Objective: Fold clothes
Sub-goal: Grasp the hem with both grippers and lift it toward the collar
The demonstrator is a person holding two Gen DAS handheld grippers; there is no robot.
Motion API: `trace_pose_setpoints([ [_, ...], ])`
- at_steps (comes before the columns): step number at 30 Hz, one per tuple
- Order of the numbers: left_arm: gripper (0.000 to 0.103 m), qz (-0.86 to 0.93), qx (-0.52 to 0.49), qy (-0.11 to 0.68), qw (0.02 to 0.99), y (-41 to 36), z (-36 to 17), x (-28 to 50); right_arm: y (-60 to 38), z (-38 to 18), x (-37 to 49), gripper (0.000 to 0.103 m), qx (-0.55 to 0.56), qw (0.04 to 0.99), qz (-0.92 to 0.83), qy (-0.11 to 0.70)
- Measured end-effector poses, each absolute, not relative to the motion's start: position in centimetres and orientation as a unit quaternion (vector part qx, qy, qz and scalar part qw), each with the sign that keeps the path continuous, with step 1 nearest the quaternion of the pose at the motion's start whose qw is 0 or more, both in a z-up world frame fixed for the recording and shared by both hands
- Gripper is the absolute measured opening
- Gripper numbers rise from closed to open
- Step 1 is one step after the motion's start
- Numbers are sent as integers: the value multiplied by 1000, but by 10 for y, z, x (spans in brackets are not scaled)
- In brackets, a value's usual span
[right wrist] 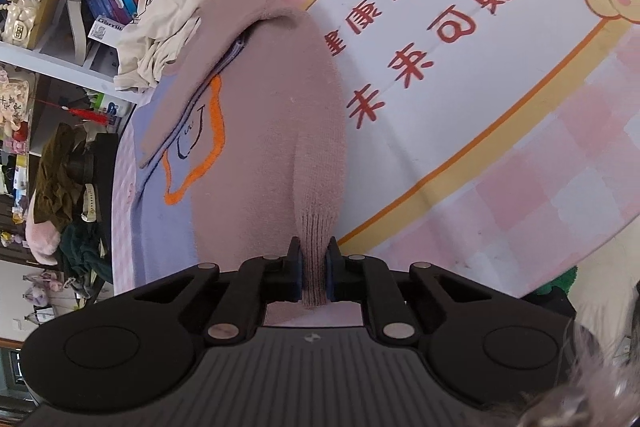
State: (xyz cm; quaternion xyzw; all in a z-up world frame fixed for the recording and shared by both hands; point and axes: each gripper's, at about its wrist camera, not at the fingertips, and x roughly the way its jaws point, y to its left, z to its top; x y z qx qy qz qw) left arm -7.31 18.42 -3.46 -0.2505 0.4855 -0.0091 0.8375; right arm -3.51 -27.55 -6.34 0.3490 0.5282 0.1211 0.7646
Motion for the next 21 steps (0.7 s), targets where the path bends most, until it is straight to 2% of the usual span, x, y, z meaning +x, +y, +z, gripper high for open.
trace_pose_setpoints([
  [21,5,-92,-270,550,785,185,-33,-135,-303,-46,-94,10,319,746,105,575],
])
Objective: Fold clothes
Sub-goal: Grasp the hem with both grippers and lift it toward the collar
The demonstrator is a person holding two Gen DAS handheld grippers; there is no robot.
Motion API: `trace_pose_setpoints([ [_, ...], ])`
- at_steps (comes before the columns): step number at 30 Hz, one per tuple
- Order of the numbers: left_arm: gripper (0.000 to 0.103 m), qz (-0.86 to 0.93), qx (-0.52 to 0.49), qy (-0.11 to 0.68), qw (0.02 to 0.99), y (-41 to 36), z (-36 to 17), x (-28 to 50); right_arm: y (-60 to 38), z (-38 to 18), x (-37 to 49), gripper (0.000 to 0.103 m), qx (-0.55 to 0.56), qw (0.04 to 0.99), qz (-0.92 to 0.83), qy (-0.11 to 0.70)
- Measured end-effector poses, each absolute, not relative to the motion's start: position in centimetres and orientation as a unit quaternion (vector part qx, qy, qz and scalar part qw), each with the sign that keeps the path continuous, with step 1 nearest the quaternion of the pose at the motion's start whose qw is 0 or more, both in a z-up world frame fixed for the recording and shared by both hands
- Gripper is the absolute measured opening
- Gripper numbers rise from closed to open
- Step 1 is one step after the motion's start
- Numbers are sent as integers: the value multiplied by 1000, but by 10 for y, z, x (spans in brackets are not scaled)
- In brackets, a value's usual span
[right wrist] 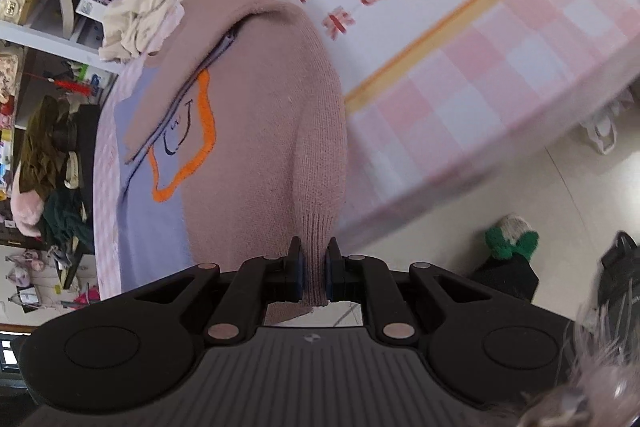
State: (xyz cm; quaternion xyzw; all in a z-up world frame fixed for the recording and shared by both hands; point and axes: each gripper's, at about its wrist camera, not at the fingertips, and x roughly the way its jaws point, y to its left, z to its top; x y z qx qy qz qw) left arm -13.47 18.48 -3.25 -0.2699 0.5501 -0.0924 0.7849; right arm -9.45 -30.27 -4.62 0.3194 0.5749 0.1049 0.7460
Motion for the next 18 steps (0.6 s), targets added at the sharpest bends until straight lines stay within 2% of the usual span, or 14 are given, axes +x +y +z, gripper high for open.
trace_pose_setpoints([
  [8,5,-112,-286,533,788,192,-21,-131,-300,-31,-92,10,325,743,120,572],
  [18,5,-135,-387,381,828,216,34,-81,-296,32,-40,10,417,775,172,443],
])
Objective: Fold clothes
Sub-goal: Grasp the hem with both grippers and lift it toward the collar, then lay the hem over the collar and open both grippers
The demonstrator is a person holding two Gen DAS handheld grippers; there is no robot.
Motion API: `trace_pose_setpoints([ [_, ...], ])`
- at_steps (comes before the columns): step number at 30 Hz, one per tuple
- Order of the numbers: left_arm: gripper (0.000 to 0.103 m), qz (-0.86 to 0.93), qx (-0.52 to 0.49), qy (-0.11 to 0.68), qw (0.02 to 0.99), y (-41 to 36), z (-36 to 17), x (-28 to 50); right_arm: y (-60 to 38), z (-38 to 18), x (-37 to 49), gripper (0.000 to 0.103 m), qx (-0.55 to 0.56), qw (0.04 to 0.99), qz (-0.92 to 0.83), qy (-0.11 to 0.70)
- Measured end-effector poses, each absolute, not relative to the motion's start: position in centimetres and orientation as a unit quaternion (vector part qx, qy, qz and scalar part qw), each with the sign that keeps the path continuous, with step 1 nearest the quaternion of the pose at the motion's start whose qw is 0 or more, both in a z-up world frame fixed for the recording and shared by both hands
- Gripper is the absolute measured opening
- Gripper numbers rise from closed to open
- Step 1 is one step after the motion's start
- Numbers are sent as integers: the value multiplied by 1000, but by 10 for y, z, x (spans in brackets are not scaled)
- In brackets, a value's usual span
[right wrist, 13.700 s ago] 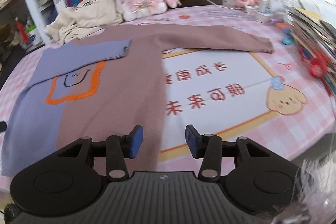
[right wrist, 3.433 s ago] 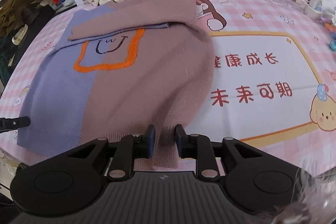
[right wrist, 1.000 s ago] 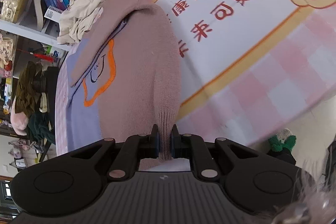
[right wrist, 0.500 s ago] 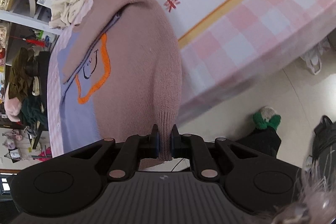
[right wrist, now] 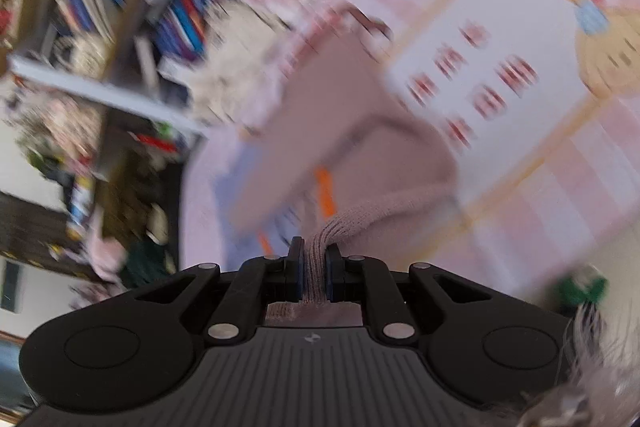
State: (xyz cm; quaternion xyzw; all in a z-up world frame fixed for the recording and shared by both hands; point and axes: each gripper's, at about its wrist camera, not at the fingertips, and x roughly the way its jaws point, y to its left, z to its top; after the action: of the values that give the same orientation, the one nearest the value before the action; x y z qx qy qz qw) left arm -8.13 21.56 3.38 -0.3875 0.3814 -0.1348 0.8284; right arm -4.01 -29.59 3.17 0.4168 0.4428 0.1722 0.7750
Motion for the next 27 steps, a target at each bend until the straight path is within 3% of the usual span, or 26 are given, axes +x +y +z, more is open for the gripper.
trace_pose_setpoints([
  [9,5,-113,-410,328,843,228,46,1,-283,52,46,10,435,797,164,386],
  [25,6,-61,-390,376,838,232,20,87,-270,20,130,10,416,799,114,420],
  [27,9,-50,-384,386,837,232,13,96,-267,12,140,15,413,796,109,428],
])
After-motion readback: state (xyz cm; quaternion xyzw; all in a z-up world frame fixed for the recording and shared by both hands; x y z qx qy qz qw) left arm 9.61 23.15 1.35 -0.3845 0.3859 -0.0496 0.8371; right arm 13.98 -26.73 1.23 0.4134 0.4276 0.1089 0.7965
